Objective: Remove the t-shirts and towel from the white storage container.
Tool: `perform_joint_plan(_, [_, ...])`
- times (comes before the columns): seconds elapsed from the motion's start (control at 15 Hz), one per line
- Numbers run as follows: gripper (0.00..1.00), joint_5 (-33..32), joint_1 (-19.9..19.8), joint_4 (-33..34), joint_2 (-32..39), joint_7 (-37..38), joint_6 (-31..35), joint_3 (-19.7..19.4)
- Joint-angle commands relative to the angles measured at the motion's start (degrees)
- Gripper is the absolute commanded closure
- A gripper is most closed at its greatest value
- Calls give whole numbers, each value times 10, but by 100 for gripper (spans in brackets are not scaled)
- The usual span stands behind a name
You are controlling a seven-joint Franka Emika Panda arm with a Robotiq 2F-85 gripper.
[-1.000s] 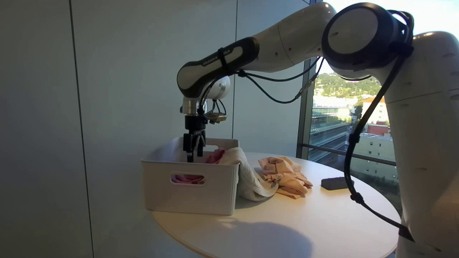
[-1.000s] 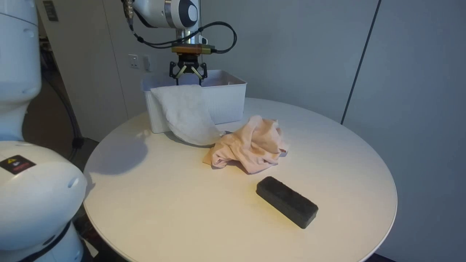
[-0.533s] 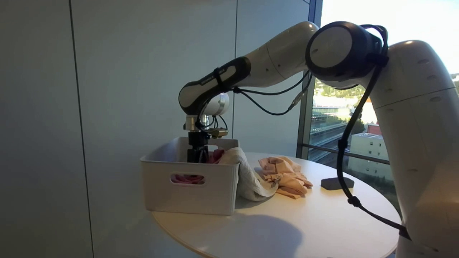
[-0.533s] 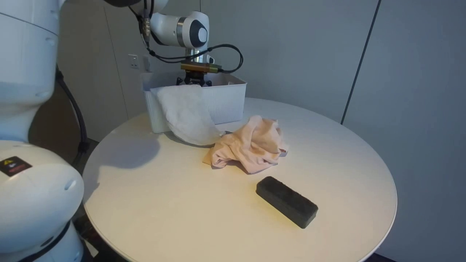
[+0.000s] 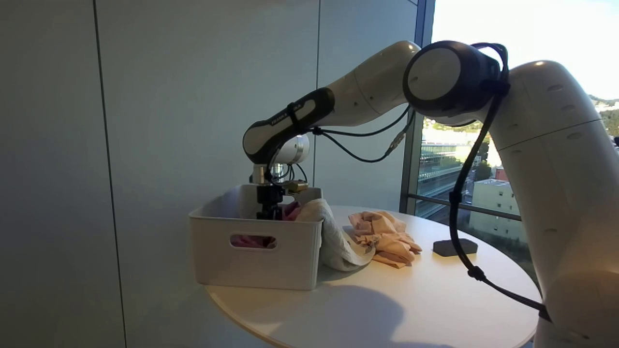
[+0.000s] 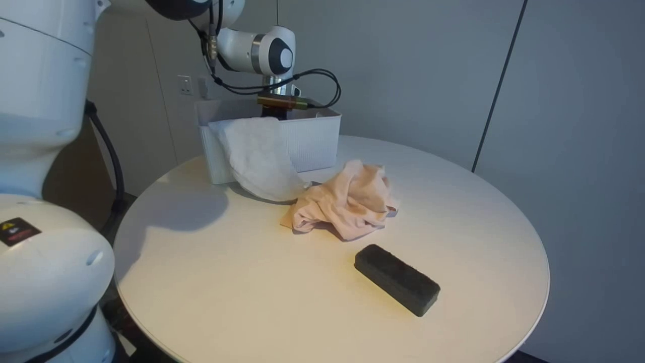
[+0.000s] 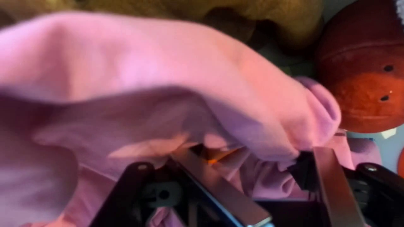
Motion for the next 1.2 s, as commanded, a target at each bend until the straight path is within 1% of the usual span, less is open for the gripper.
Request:
perform_joint_plan(0.0, [62,17,-8,11,2,-10,3,3])
perform_joint_plan(0.13, [73,14,-9,12,-3,-8,4,2])
perform_joint_plan(0.33, [95,3,-3,16,-18,11,4,-1])
perform_joint_plan(0.4, [99,1,-1,16,-25,17,5,-2])
perform_joint_plan(0.47, [100,1,1,18,-35,24,3,-2])
perform_joint_plan(0.6, [96,-4,7,17,-62,42,9,-3])
perform_joint_plan(0.8, [96,-17,17,14,-116,68,17,-4])
perform_joint_plan(0.93, [96,-42,27,10,-153,94,28,-7])
perform_joint_plan(1.0, [96,-64,33,5,-172,113,37,-9])
perform_joint_plan(1.13, [96,-113,40,-1,-213,146,36,-10])
